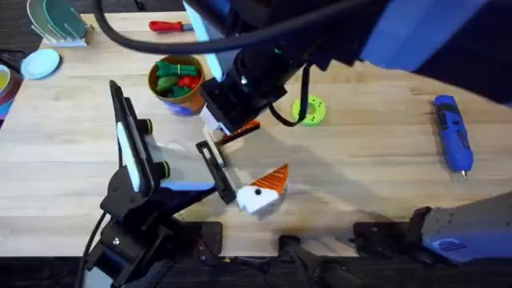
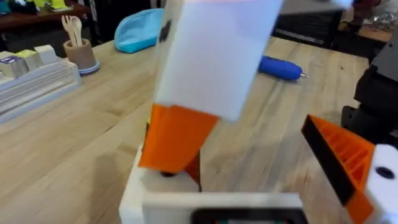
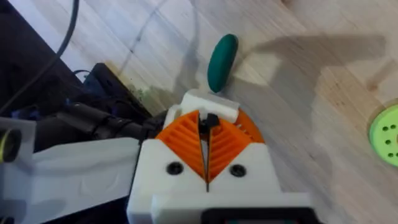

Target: Pick up the gripper from the table and insert it into the empty holder that is missing its gripper. Then pick up a screw, insert it into the mounting hole, and use the screwdriver to tighten it. Finally, clean up the table by picking up the vegetable and placing it into the bucket.

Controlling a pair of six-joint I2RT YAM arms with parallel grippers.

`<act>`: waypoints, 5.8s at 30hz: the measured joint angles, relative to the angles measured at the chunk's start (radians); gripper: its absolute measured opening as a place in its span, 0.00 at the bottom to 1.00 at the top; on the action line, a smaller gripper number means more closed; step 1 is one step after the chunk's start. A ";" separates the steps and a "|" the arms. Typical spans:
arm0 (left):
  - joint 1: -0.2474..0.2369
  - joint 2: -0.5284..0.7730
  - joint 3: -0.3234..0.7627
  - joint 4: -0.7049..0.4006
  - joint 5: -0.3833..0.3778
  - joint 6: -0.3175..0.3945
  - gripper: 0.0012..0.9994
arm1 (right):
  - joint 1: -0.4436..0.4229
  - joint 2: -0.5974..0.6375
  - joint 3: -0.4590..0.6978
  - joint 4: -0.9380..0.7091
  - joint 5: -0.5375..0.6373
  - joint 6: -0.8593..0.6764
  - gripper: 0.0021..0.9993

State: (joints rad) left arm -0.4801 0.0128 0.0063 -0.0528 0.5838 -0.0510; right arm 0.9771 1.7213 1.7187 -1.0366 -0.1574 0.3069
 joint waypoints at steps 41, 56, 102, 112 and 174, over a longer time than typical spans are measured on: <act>0.000 0.000 0.000 0.000 0.004 0.013 0.99 | -0.284 -0.357 -0.029 -0.302 0.040 -0.070 0.78; 0.000 0.000 0.000 0.000 -0.002 0.013 0.99 | -0.331 -0.882 -0.402 -0.282 -0.050 -0.072 0.79; 0.000 0.000 0.000 0.001 -0.056 0.020 0.01 | -1.341 -0.168 -0.422 -0.126 0.236 -0.440 0.88; 0.000 0.000 0.000 0.002 -0.057 0.020 0.01 | -1.506 -0.111 -0.422 0.018 0.240 -0.573 0.88; 0.000 0.000 0.000 0.001 -0.083 0.020 0.01 | -1.387 -0.439 -0.423 0.307 -0.009 -0.604 0.02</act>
State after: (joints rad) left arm -0.4801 0.0128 0.0063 -0.0517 0.5012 -0.0307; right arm -0.4100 1.2828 1.2957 -0.7299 -0.1664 -0.2969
